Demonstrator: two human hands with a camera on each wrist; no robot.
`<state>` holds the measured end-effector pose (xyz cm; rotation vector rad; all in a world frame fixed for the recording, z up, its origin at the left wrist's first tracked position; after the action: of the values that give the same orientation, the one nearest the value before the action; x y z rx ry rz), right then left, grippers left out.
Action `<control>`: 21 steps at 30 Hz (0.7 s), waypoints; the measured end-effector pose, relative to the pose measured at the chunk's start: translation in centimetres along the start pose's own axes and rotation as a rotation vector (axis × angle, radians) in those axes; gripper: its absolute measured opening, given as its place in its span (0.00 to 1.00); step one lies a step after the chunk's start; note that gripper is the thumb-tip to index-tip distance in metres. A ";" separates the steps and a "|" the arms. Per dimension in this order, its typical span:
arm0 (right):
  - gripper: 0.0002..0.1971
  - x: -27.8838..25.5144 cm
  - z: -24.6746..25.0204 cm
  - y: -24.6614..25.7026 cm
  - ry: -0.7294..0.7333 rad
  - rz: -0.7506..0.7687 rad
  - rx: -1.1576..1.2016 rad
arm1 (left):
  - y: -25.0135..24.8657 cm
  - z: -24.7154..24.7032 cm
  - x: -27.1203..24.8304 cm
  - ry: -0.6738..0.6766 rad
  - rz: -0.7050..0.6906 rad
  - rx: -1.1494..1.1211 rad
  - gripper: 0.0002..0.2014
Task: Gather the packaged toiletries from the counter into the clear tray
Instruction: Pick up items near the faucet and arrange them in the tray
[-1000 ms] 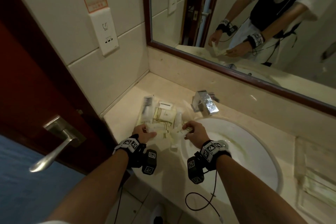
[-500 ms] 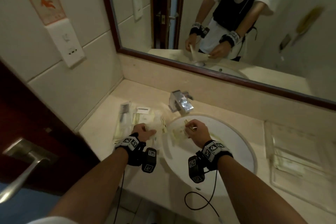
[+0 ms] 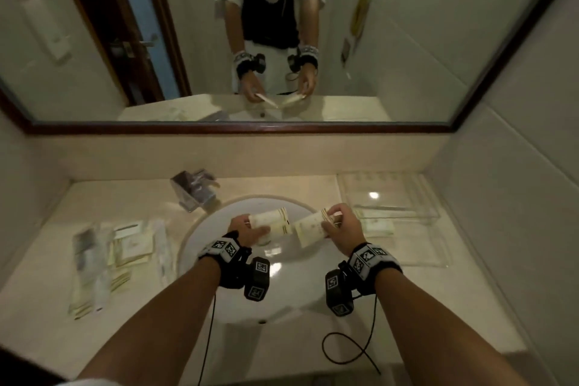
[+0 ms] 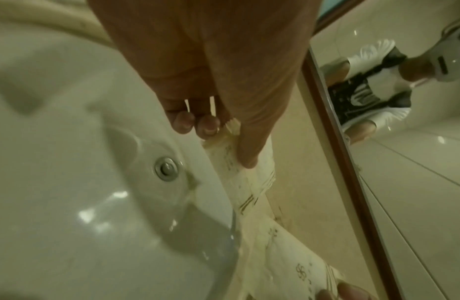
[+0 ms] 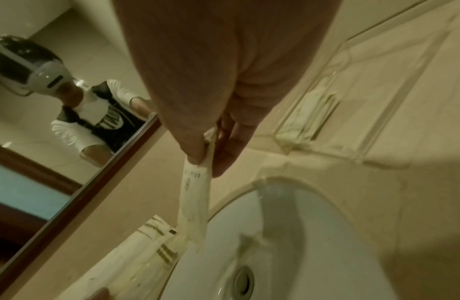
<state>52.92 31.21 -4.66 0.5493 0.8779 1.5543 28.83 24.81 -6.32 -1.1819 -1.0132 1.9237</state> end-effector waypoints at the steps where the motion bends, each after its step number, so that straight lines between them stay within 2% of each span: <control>1: 0.14 0.0 1.3 -0.7 -0.020 -0.020 -0.006 | -0.7 -1.6 0.1 0.028 -0.001 0.017 0.20; 4: 0.09 0.0 4.9 -2.9 -0.082 -0.073 0.012 | -2.4 -5.9 0.6 0.084 -0.035 0.053 0.21; 10: 0.07 -0.1 11.1 -7.0 -0.182 -0.140 0.032 | -5.4 -12.9 0.9 0.183 -0.069 0.129 0.22; 15: 0.10 0.1 14.7 -10.8 -0.212 -0.210 0.048 | -7.1 -17.8 1.0 0.229 -0.127 0.214 0.19; 21: 0.13 1.5 17.4 -15.7 -0.223 -0.340 0.037 | -8.4 -22.3 1.4 0.212 -0.117 0.160 0.18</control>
<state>75.62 36.66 -6.70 0.5553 0.7838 1.1474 49.86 36.14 -6.24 -1.1789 -0.7842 1.7132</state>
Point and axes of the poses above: each hand's wrist, its own x-axis towards the middle knuckle, its own z-axis out of the back of the hand, y = z × x, the point moved 2 cm from there along x, towards the middle knuckle, and after that the axes turned 8 degrees about -x, right-handed, at the moved point
